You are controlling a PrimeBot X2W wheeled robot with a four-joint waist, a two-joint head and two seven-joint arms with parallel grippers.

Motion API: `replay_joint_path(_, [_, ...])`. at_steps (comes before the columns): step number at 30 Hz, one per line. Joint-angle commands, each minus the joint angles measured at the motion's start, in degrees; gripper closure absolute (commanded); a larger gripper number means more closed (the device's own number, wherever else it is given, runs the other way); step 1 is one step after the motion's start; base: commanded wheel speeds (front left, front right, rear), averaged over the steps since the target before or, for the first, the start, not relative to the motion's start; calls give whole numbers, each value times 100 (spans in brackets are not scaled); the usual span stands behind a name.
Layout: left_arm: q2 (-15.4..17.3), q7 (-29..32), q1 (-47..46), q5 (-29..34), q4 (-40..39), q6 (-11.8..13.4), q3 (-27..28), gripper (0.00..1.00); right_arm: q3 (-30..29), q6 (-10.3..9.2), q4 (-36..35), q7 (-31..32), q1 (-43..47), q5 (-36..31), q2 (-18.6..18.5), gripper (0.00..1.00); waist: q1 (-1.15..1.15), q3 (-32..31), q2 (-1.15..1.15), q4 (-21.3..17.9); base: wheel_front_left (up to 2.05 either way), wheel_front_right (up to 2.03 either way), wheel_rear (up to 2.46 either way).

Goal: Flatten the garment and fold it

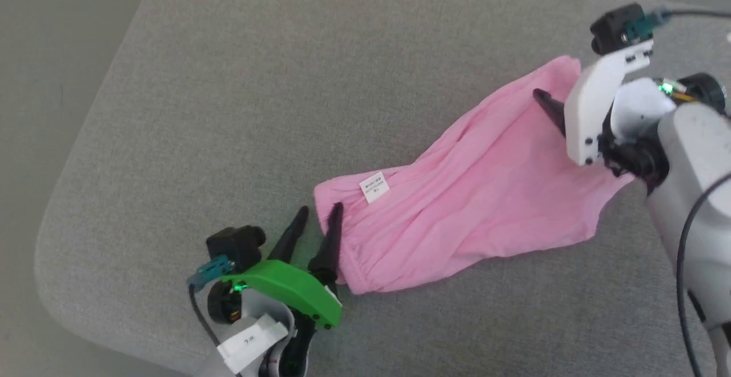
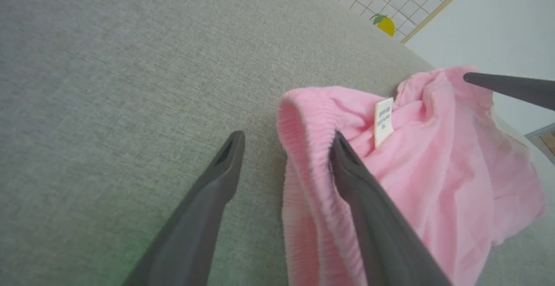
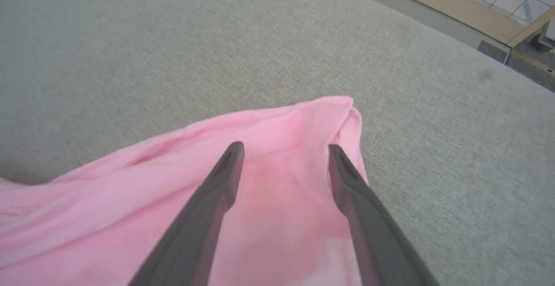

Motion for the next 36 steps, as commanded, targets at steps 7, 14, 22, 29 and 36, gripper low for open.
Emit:
replay_joint_path(7, [194, -385, 367, 372, -130, 151, 186, 0, -207, -10, -824, -1049, 1077, 215, -77, 0, 0, -689, 0, -308, 0, 0, 0])
replay_joint_path(14, [86, -496, 486, 1711, -862, 100, 1024, 0, -1007, -10, -1520, -1984, 2068, -33, 138, 0, 0, -928, 0, -476, 0, 0, 0])
replay_joint_path(22, [-284, -497, 445, 2817, -1165, -541, 1724, 0, -1839, -10, -1316, -2060, 2164, -406, 743, 0, 0, -877, 0, -545, 0, 0, 0])
replay_joint_path(29, [-420, -498, 276, 3167, -1055, -793, 1961, 0, -2640, -10, -458, -1834, 1655, -918, 1283, 0, 0, -737, 0, -563, 0, 0, 0])
replay_joint_path(36, [-456, -498, 243, 3248, -1001, -851, 2052, 0, -2962, -10, 581, -1095, 930, -1422, 1476, 0, 0, -602, 0, -501, 0, 0, 0])
